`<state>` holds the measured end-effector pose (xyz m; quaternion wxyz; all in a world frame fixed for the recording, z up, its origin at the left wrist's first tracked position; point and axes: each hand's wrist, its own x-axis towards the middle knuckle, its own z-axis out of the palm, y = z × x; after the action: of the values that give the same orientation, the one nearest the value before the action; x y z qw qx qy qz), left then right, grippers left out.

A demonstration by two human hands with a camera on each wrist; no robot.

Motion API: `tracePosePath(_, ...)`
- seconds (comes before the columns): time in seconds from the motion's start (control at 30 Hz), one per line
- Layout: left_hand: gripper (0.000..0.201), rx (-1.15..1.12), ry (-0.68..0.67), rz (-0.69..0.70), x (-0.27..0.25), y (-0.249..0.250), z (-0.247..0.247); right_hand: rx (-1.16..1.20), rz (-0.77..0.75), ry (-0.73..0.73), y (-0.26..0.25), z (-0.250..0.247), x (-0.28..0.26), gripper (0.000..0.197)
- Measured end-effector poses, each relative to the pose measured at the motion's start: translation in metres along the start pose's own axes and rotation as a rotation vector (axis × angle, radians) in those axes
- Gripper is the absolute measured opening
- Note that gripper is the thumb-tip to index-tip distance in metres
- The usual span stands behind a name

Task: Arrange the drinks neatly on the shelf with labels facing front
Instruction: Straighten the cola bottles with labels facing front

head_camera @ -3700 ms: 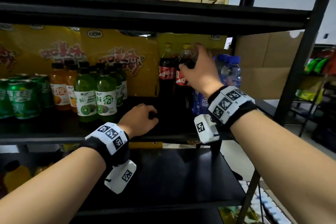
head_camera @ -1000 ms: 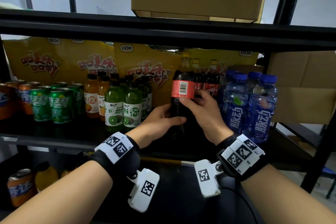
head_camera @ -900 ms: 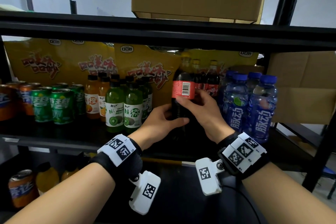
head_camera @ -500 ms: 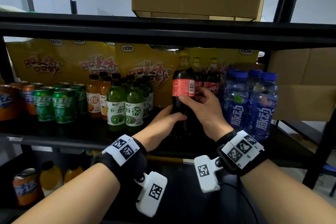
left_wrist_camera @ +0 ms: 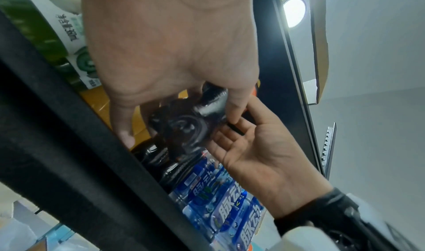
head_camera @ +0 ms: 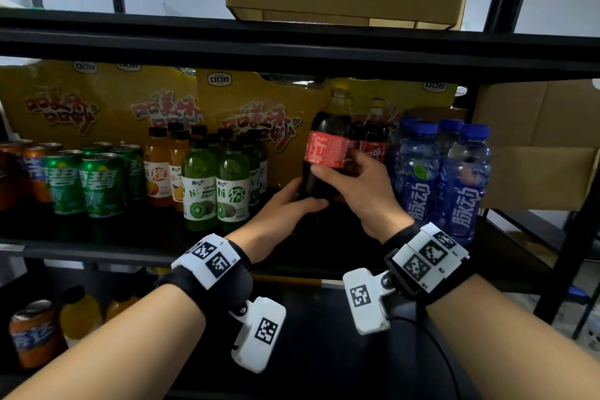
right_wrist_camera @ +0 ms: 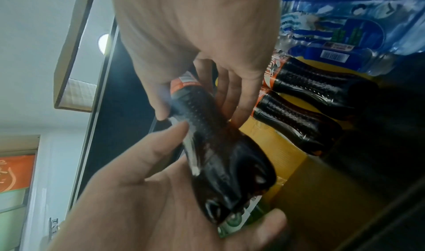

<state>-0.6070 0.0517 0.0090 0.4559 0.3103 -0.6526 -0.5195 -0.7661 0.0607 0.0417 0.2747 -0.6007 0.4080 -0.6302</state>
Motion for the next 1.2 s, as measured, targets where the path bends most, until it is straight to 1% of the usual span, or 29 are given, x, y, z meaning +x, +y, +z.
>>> tracePosePath(0.07,0.054,-0.007,-0.004,-0.037,0.001,0.002,0.001,0.015,-0.006,0.024,0.001,0.000,0.000,0.045)
tracePosePath(0.13,0.055,-0.020,0.020,-0.017,0.001,0.003,0.001,0.017,-0.013,0.040,0.002,-0.002,0.001,0.039)
tracePosePath(0.17,0.054,-0.025,0.033,-0.001,0.001,0.003,0.001,0.019,-0.011,0.039,0.002,-0.003,0.001,0.040)
tracePosePath(0.23,0.059,0.002,0.066,0.036,0.000,0.001,0.003,0.014,-0.009,0.015,0.000,-0.003,0.001,0.050)
tracePosePath(0.3,0.076,0.050,0.099,0.066,0.000,-0.002,0.005,-0.014,0.007,-0.005,-0.003,-0.003,0.002,0.061)
tracePosePath(0.33,0.083,0.067,0.105,0.072,0.000,-0.003,0.005,-0.016,0.022,-0.010,-0.005,-0.005,0.003,0.061)
tracePosePath(0.37,0.085,0.076,0.104,0.078,0.000,-0.003,0.004,-0.011,0.040,-0.015,-0.006,-0.007,0.003,0.058)
tracePosePath(0.47,0.076,0.104,0.066,0.045,0.001,-0.004,0.004,-0.005,0.060,-0.018,-0.005,-0.010,0.004,0.039)
tracePosePath(0.53,0.061,0.041,0.015,-0.024,0.003,-0.002,0.005,0.000,0.048,-0.002,-0.002,-0.009,0.003,0.030)
tracePosePath(0.6,0.043,-0.042,-0.010,-0.064,0.003,0.001,0.006,0.014,0.048,0.002,0.001,-0.007,0.002,0.031)
tracePosePath(0.67,0.031,-0.026,0.007,-0.024,0.004,0.000,0.003,0.050,0.071,-0.008,0.003,-0.007,-0.001,0.037)
tracePosePath(0.7,0.028,0.000,0.024,0.008,0.003,0.000,0.001,0.070,0.088,-0.024,0.002,-0.007,-0.002,0.046)
tracePosePath(0.77,0.034,0.073,0.064,0.063,0.001,-0.003,-0.001,0.072,0.114,-0.065,0.000,-0.007,-0.002,0.065)
tracePosePath(0.8,0.041,0.116,0.090,0.084,0.000,-0.006,-0.002,0.056,0.118,-0.077,-0.001,-0.006,-0.003,0.069)
tracePosePath(0.87,0.056,0.158,0.119,0.100,-0.002,-0.009,-0.001,0.034,0.110,-0.082,-0.003,-0.005,-0.003,0.065)
tracePosePath(0.9,0.057,0.158,0.114,0.098,-0.003,-0.009,-0.001,0.036,0.101,-0.073,-0.002,-0.005,-0.003,0.058)
tracePosePath(0.97,0.053,0.157,0.096,0.085,-0.004,-0.008,0.000,0.048,0.091,-0.048,-0.001,-0.004,-0.003,0.047)
tracePosePath(1.07,0.048,0.143,0.065,0.033,-0.008,-0.004,0.002,0.089,0.098,-0.017,-0.001,0.001,-0.002,0.050)
tracePosePath(1.13,0.042,0.041,0.028,-0.033,-0.010,-0.002,0.002,0.108,0.098,-0.016,-0.001,0.004,-0.002,0.051)
tracePosePath(1.2,0.035,-0.045,-0.019,-0.080,-0.011,0.002,0.000,0.136,0.099,-0.016,0.000,0.006,-0.003,0.045)
